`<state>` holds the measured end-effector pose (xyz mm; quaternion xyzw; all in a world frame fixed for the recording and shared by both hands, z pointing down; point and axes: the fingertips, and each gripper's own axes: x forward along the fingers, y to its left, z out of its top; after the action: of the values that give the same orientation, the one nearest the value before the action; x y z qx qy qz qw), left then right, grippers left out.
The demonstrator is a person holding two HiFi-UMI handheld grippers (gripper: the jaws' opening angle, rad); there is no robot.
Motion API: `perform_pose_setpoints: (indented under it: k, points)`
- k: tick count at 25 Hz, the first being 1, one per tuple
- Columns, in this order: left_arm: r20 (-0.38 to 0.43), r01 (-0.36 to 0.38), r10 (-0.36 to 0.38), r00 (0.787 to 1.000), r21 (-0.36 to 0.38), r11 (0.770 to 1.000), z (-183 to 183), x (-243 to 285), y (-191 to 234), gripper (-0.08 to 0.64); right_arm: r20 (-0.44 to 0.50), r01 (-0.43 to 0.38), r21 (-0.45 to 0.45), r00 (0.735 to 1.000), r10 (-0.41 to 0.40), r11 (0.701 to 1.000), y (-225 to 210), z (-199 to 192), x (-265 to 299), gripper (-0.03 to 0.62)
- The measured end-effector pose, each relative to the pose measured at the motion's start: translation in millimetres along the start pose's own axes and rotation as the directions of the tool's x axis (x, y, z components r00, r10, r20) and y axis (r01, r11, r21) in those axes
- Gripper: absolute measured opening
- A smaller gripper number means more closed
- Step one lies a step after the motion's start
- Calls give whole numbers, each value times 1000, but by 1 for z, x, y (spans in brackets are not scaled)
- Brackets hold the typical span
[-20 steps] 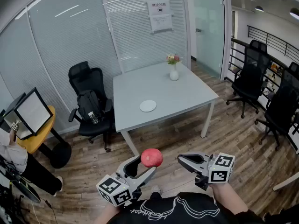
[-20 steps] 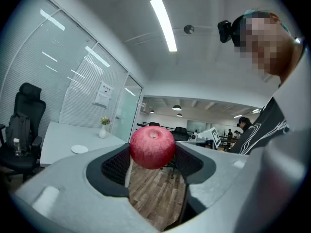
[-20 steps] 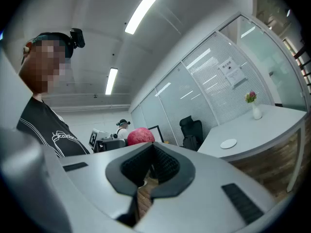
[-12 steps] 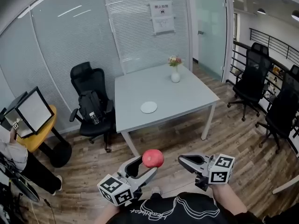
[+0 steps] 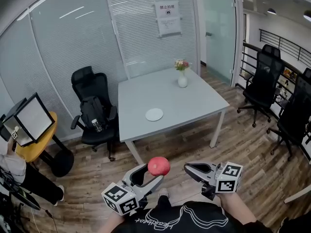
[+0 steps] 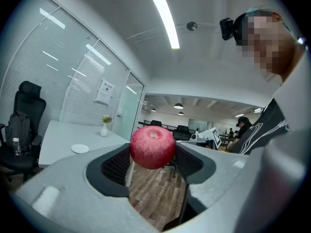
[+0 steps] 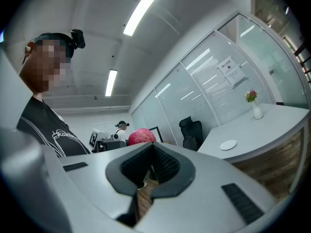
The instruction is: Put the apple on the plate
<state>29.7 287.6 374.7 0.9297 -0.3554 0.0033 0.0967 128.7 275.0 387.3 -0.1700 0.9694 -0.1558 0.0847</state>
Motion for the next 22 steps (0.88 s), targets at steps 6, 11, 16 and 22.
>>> perform_pose_setpoints:
  k: [6, 11, 16, 22]
  points:
    - [-17, 13, -14, 1000, -18, 1000, -5, 21, 40, 298, 6, 17, 30, 1000, -17, 999, -39, -2, 25, 8]
    - [-29, 32, -33, 999, -30, 999, 0, 49, 83, 299, 20, 28, 47, 999, -29, 999, -81, 6, 49, 8]
    - [-51, 47, -50, 997, -48, 998, 11, 78, 146, 298, 14, 61, 83, 998, -62, 995, -136, 18, 90, 8]
    - [-66, 54, -58, 996, -56, 997, 35, 115, 228, 299, 32, 69, 109, 997, -73, 992, -200, 43, 144, 8]
